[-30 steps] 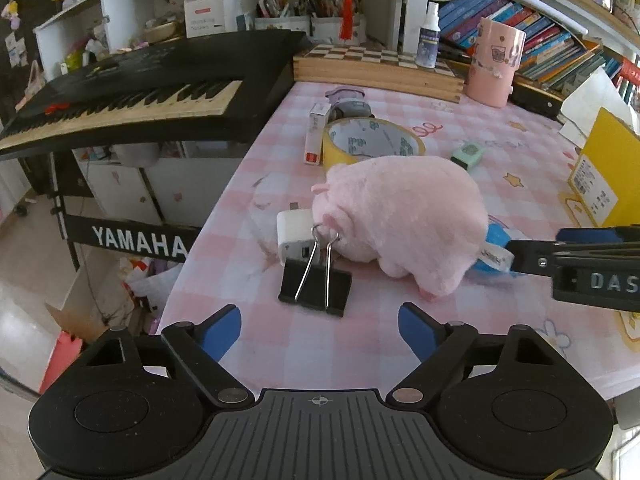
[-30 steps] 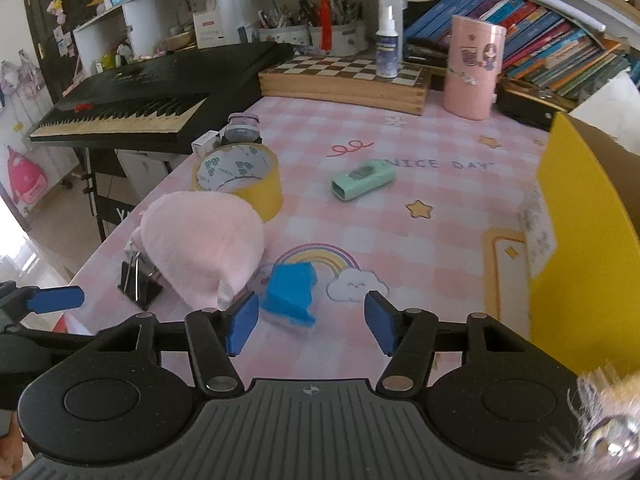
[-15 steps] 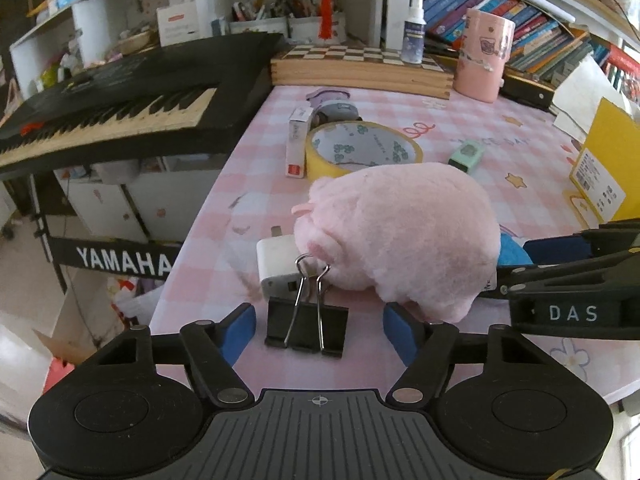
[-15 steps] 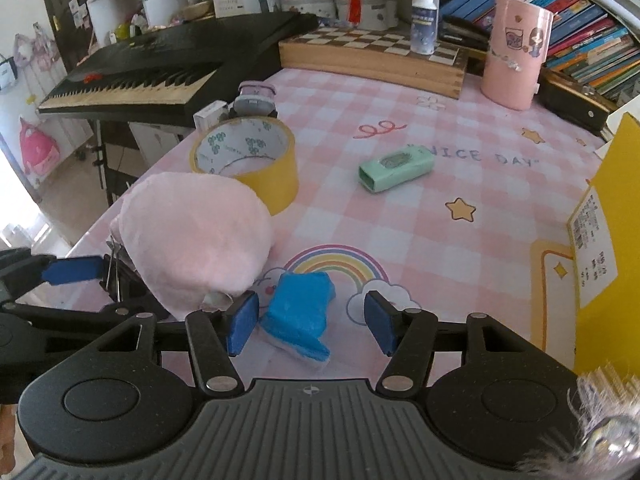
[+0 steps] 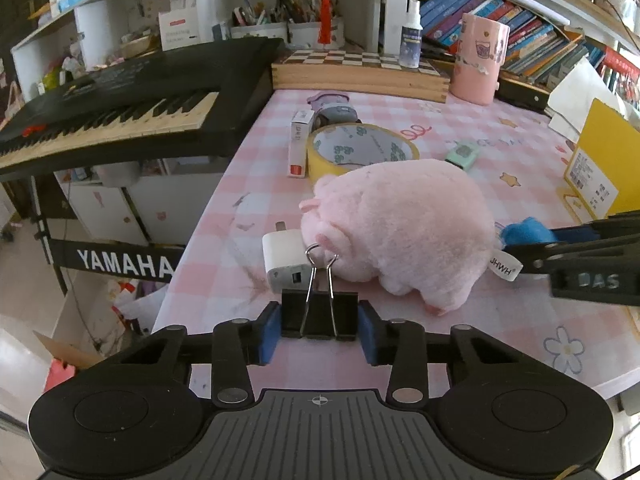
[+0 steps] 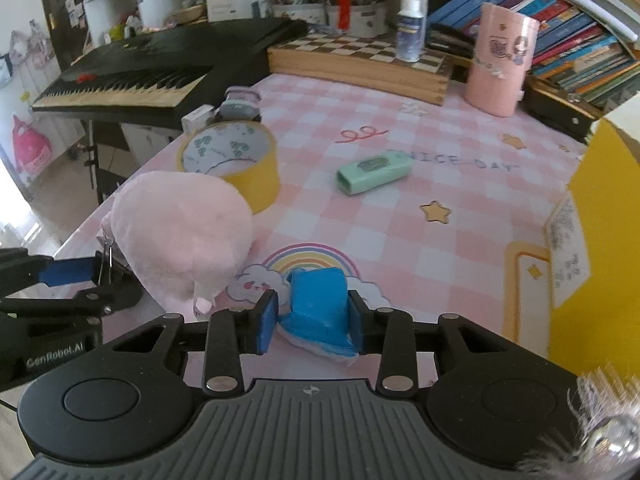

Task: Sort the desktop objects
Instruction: 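Grasp the black binder clip with the left tool while the right tool grasps the blue sponge, then carry the clip and sponge over the yellow box with both tools, then open both tools to drop the clip and sponge into the box, then withdraw both open tools from the box back toward the table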

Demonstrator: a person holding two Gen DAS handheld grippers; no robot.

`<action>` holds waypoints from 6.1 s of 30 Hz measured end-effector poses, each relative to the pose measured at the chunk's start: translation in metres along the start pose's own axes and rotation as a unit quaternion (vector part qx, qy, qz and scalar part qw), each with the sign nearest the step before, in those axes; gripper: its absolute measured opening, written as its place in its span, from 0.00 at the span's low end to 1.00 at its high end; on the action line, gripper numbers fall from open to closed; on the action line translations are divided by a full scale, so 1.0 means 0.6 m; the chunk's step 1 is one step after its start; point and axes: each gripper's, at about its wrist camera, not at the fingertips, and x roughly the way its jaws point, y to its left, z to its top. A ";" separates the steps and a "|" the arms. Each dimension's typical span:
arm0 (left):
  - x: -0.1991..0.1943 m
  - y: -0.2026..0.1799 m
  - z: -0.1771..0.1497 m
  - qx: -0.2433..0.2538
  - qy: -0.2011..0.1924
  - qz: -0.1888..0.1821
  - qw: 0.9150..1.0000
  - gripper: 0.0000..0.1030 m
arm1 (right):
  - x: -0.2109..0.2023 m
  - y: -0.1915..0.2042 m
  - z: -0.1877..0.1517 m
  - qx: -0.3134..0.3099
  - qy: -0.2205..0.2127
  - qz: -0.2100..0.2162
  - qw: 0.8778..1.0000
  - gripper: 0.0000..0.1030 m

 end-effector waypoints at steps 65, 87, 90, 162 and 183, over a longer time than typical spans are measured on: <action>-0.283 -0.282 -0.094 0.093 -0.047 -0.312 0.945 0.37 | -0.431 -0.136 -0.322 0.249 -0.054 -0.157 0.954 0.33; -0.208 -0.474 0.080 0.097 -0.134 -0.258 0.952 0.37 | -0.427 -0.370 -0.164 0.139 -0.144 -0.131 0.971 0.33; -0.183 -0.491 0.092 0.099 -0.120 -0.242 0.958 0.37 | -0.408 -0.392 -0.142 0.115 -0.145 -0.118 0.976 0.33; -0.198 -0.436 0.090 0.042 -0.154 -0.140 0.977 0.67 | -0.386 -0.457 -0.112 0.089 -0.197 -0.139 0.966 0.68; -0.214 -0.281 -0.026 0.037 -0.083 -0.113 0.989 0.76 | -0.404 -0.254 -0.239 0.202 -0.129 -0.227 0.944 0.76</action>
